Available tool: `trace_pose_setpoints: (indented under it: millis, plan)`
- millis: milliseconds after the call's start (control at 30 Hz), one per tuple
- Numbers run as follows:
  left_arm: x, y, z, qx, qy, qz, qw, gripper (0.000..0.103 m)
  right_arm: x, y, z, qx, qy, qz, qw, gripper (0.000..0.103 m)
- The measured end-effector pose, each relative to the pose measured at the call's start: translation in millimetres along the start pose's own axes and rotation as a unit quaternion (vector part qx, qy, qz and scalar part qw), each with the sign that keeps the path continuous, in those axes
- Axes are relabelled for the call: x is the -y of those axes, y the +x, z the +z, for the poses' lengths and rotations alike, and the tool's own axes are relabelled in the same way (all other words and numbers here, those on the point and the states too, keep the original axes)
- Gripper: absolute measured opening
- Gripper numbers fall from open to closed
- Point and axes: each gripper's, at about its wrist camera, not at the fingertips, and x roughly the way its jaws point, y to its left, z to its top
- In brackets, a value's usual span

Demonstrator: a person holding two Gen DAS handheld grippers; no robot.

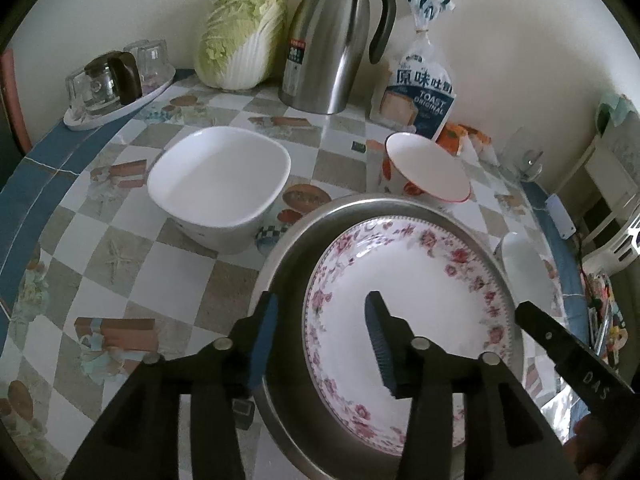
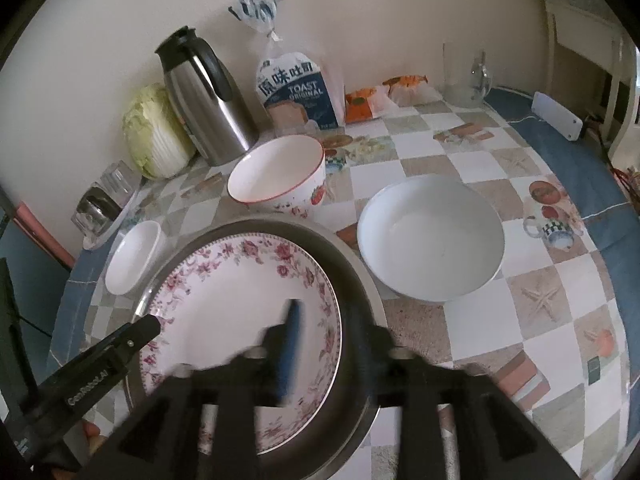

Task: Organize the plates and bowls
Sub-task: 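Open the right gripper to release the plate inside the basin, then raise the right gripper and move it toward the red-rimmed white bowl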

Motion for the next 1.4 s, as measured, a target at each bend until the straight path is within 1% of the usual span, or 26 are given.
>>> trace_pose_setpoints:
  millis: [67, 133, 167, 200, 333, 367, 400, 433, 467, 500, 533, 567, 667, 900, 1000, 1100, 1167, 1267, 1400]
  plan:
    - [1.1, -5.1, 1.5, 0.007, -0.001, 0.000, 1.0000, 0.058, -0.4, -3.7, 0.1, 0.005, 0.000, 0.002, 1.000, 0.054]
    - [1.7, -10.6, 2.7, 0.014, 0.000, 0.000, 0.9999, 0.065, -1.0, -6.1, 0.3, 0.007, -0.004, 0.003, 1.000, 0.056]
    - [2.0, -13.3, 3.2, 0.019, -0.001, 0.001, 0.9998, 0.074, -0.5, -7.1, -0.1, 0.008, -0.003, 0.004, 1.000, 0.063]
    - [1.8, -15.8, 3.6, 0.023, -0.002, 0.002, 0.9997, 0.079, 0.4, -8.5, -0.4, 0.011, -0.002, 0.005, 1.000, 0.069]
    - [1.2, -20.6, 4.0, 0.025, -0.004, 0.011, 0.9996, 0.080, 4.3, -13.6, -1.1, 0.021, 0.003, 0.002, 1.000, 0.081]
    - [1.8, -21.1, 3.8, 0.024, -0.003, 0.011, 0.9996, 0.080, 5.4, -14.5, -1.6, 0.023, 0.004, 0.000, 1.000, 0.086]
    - [2.7, -21.5, 3.6, 0.024, 0.000, 0.012, 0.9996, 0.081, 6.2, -15.4, -2.0, 0.023, 0.005, -0.001, 1.000, 0.089]
    - [3.5, -22.4, 3.4, 0.024, 0.002, 0.014, 0.9996, 0.081, 6.6, -16.0, -2.5, 0.022, 0.005, -0.001, 1.000, 0.089]
    - [4.4, -23.7, 3.2, 0.024, 0.004, 0.015, 0.9996, 0.083, 7.0, -17.1, -3.0, 0.022, 0.006, -0.001, 1.000, 0.091]
    - [4.8, -25.2, 3.1, 0.026, 0.005, 0.014, 0.9996, 0.088, 7.5, -17.8, -3.2, 0.022, 0.006, -0.002, 1.000, 0.095]
    - [5.0, -26.5, 2.4, 0.026, 0.005, 0.014, 0.9995, 0.089, 7.8, -18.9, -3.3, 0.021, 0.006, -0.003, 1.000, 0.098]
    - [5.1, -27.8, 2.4, 0.027, 0.005, 0.013, 0.9995, 0.090, 8.0, -20.3, -3.7, 0.023, 0.006, -0.004, 1.000, 0.103]
    - [4.2, -32.7, 2.0, 0.033, 0.004, 0.004, 0.9994, 0.090, 9.3, -25.8, -4.6, 0.030, 0.006, -0.007, 1.000, 0.103]
    - [-1.6, -42.4, 1.4, 0.040, -0.012, -0.001, 0.9991, 0.091, 14.4, -39.5, -7.4, 0.040, 0.022, -0.007, 0.999, 0.103]
    - [-2.5, -45.7, -0.3, 0.042, -0.012, 0.010, 0.9990, 0.091, 14.8, -45.0, -8.9, 0.044, 0.024, -0.004, 0.999, 0.103]
    - [-5.3, -44.8, -1.4, 0.037, -0.015, 0.019, 0.9990, 0.091, 13.5, -48.9, -10.1, 0.042, 0.024, -0.003, 0.999, 0.103]
    - [-7.4, -44.4, -1.7, 0.035, -0.017, 0.019, 0.9991, 0.091, 13.6, -52.7, -10.5, 0.039, 0.027, 0.002, 0.999, 0.103]
    - [-10.0, -45.9, 0.1, 0.034, -0.021, 0.016, 0.9991, 0.095, 12.9, -63.1, -11.1, 0.042, 0.029, 0.008, 0.999, 0.103]
    - [-13.1, -53.6, 8.9, 0.036, -0.033, 0.010, 0.9988, 0.095, 14.4, -77.1, -6.4, 0.037, 0.024, 0.011, 0.999, 0.103]
